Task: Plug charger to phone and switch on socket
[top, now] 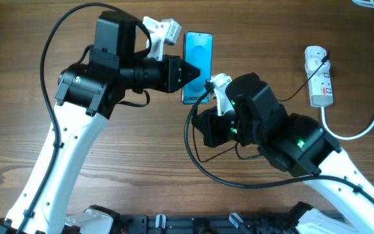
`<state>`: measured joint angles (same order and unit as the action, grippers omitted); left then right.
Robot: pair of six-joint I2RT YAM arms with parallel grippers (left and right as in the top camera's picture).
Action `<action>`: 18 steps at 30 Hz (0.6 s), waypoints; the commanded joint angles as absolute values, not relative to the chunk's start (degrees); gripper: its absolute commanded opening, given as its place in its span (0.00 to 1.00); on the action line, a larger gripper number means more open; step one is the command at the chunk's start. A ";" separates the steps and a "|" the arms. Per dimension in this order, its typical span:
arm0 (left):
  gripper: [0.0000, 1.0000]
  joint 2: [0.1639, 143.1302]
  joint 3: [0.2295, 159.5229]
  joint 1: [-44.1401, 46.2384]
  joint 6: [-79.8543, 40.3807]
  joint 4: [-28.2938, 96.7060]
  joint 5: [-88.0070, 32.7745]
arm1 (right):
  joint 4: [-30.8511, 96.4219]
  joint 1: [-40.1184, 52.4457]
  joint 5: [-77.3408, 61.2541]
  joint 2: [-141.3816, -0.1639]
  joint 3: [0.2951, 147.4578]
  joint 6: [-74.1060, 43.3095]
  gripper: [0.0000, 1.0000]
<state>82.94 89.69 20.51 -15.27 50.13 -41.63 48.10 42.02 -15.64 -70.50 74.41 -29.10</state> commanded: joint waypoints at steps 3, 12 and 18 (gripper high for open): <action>0.04 82.96 90.02 20.84 -13.91 51.46 -44.53 | 44.42 41.01 -10.09 -69.52 77.06 -25.17 0.05; 0.04 82.96 90.02 20.84 -13.91 52.40 -44.80 | 43.31 40.97 -5.91 -69.30 77.06 -22.24 0.05; 0.04 82.96 90.00 20.84 -13.89 52.42 -46.65 | 42.68 40.95 -3.51 -69.12 77.06 -21.02 0.05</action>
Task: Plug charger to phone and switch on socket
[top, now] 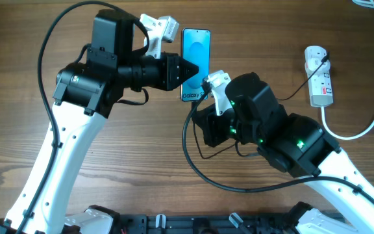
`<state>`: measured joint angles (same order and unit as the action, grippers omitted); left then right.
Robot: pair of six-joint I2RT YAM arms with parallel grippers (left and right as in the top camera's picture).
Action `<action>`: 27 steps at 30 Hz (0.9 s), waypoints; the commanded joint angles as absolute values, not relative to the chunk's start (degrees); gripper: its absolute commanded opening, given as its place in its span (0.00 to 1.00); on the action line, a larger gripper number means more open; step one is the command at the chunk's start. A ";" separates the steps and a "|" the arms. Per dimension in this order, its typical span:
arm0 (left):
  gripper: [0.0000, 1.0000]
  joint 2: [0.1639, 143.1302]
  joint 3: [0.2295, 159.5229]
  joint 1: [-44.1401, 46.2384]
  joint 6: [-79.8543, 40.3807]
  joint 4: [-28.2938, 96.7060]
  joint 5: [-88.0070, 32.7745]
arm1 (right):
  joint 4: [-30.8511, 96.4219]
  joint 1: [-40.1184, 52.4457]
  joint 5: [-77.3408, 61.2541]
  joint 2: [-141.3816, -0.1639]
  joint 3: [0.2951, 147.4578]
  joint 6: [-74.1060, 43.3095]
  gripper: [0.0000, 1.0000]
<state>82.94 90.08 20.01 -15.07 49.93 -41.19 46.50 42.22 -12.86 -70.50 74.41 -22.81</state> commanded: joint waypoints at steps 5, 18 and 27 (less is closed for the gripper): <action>0.04 82.96 90.00 20.84 -13.87 52.64 -46.59 | 42.87 40.97 -1.96 -68.31 77.06 -21.10 0.11; 0.04 85.14 89.97 19.68 -18.44 55.75 -29.78 | 53.89 40.97 -3.70 -66.96 77.03 -29.08 0.99; 0.04 101.38 89.89 22.39 -18.46 58.98 -28.82 | 60.62 40.97 -0.43 -67.22 77.01 -35.14 1.00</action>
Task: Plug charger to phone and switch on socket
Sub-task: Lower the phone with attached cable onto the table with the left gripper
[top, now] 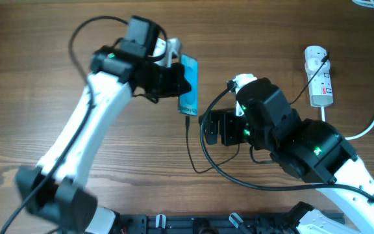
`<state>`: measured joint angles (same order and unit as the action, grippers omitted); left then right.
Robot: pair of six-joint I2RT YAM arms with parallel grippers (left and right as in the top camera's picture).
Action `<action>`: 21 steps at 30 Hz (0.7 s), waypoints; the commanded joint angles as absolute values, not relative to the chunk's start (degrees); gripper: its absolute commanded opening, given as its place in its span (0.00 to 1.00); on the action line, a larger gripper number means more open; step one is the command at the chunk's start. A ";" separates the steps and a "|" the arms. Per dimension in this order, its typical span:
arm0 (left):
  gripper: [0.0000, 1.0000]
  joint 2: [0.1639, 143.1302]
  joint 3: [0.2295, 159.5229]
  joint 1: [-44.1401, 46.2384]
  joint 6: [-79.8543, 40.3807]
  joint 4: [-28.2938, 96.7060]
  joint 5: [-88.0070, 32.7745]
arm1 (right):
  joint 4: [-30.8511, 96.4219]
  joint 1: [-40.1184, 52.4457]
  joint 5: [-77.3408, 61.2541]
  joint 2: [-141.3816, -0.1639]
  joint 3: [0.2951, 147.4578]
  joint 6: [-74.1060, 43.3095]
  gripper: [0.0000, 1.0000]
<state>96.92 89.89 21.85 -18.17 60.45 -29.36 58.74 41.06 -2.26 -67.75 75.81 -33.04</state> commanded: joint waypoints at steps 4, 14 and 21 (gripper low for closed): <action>0.04 108.31 89.89 22.39 -18.70 55.29 -30.11 | 63.13 40.97 -0.25 -68.29 76.14 -36.21 1.00; 0.04 117.56 89.89 22.48 -18.94 50.98 -32.53 | 63.46 40.97 -3.22 -75.79 76.12 -37.67 1.00; 0.04 119.81 89.89 22.61 -18.90 49.28 -30.17 | 62.02 40.95 -7.57 -78.91 76.12 -37.67 1.00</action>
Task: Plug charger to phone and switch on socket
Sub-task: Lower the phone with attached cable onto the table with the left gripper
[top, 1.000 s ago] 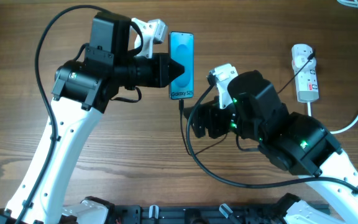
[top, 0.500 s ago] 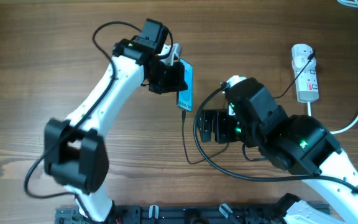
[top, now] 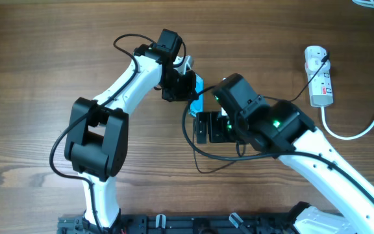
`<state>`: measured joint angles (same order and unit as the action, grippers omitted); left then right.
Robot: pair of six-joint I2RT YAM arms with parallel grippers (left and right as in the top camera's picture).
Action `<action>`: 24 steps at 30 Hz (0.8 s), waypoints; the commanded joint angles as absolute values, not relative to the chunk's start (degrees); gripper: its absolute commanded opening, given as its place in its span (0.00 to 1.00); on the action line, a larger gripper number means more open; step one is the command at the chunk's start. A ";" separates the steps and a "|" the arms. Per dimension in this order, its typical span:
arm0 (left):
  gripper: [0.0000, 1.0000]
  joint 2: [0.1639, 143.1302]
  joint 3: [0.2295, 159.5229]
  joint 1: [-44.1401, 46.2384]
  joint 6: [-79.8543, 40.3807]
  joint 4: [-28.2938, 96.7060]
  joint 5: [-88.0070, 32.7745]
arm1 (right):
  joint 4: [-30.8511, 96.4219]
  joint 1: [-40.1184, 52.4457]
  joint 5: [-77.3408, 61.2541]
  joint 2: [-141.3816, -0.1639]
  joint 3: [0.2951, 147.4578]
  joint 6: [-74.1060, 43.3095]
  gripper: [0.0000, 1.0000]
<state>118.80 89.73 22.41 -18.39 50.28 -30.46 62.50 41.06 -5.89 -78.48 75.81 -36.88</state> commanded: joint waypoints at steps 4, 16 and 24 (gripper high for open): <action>0.04 121.93 89.89 22.85 -20.01 48.14 -30.13 | 61.89 40.95 -7.55 -78.91 76.12 -37.58 1.00; 0.15 124.01 89.89 23.05 -19.94 46.70 -27.07 | 63.18 40.45 -7.60 -78.91 76.12 -37.52 1.00; 0.15 125.01 89.89 23.81 -19.94 48.12 -21.98 | 66.35 36.88 -7.62 -78.91 76.12 -37.54 1.00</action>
